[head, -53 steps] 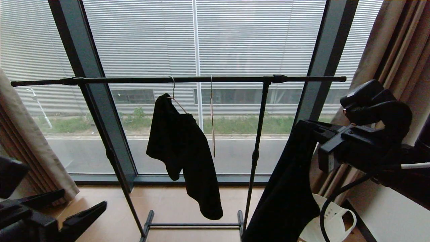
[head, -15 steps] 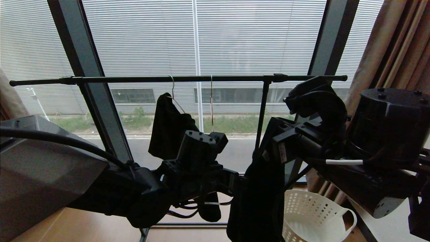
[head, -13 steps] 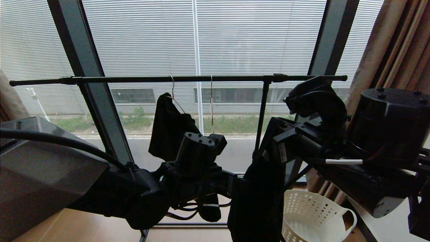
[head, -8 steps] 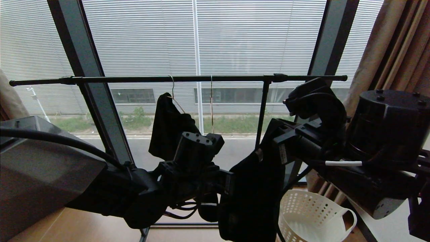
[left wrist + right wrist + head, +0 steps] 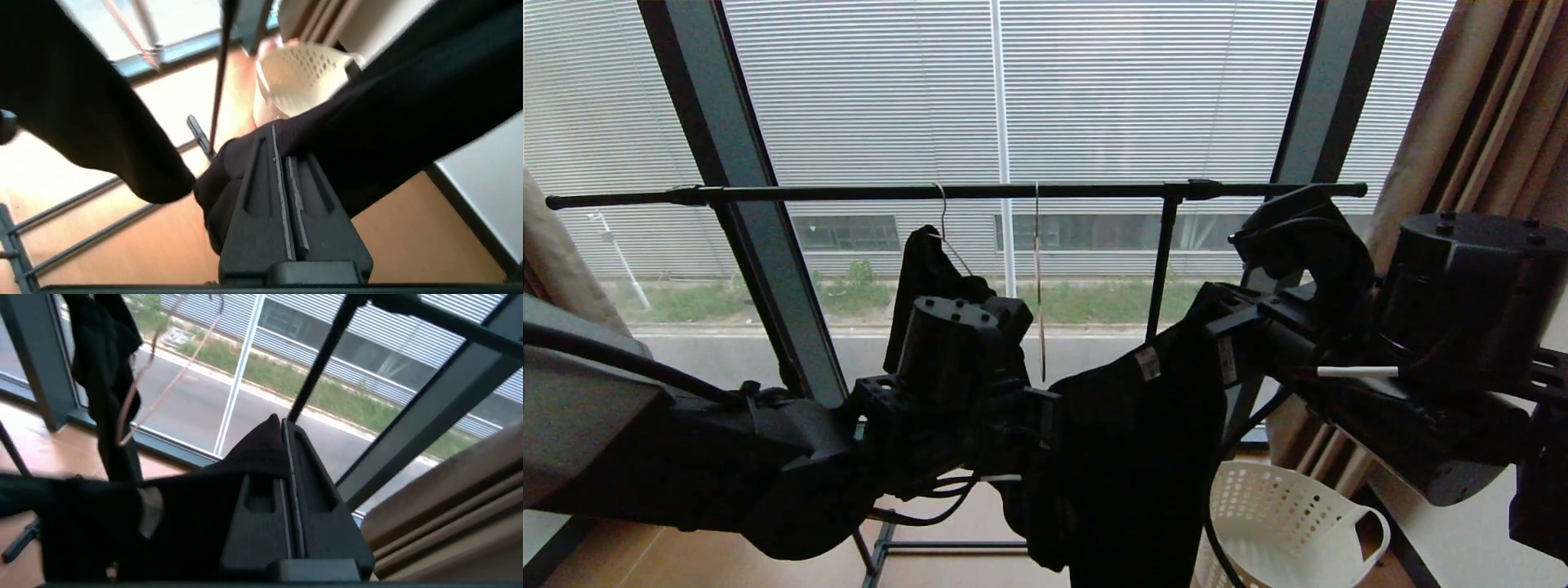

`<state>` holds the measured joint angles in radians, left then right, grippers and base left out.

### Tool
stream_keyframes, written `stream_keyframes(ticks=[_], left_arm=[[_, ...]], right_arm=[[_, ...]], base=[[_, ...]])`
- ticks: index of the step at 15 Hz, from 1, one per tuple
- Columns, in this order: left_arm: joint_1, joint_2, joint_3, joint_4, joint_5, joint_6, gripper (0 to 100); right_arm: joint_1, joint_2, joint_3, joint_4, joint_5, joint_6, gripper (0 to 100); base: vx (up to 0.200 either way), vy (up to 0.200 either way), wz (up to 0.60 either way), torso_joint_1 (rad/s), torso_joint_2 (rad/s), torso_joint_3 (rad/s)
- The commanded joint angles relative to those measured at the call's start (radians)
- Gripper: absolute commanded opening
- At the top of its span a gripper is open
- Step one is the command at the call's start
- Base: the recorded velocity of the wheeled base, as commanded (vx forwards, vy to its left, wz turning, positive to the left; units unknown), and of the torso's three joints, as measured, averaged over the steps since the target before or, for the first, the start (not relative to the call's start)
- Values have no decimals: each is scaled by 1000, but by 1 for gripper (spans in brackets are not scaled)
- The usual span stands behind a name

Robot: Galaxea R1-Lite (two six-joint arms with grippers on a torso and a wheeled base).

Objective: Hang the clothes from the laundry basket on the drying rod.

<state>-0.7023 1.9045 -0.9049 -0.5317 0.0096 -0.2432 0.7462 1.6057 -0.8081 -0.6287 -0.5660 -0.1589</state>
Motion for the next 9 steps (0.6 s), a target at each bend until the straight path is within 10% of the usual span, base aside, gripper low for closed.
stream_keyframes(ticks=[1, 9], left_arm=[[23, -59, 1, -1, 6, -1, 0], [53, -102, -69, 4, 67, 32, 0]], right_arm=[[-13, 5, 7, 1, 1, -1, 0], [-42, 14, 96, 15, 187, -47, 0]], base=[[0, 0, 0, 0, 0, 0], [0, 0, 0, 0, 0, 0]])
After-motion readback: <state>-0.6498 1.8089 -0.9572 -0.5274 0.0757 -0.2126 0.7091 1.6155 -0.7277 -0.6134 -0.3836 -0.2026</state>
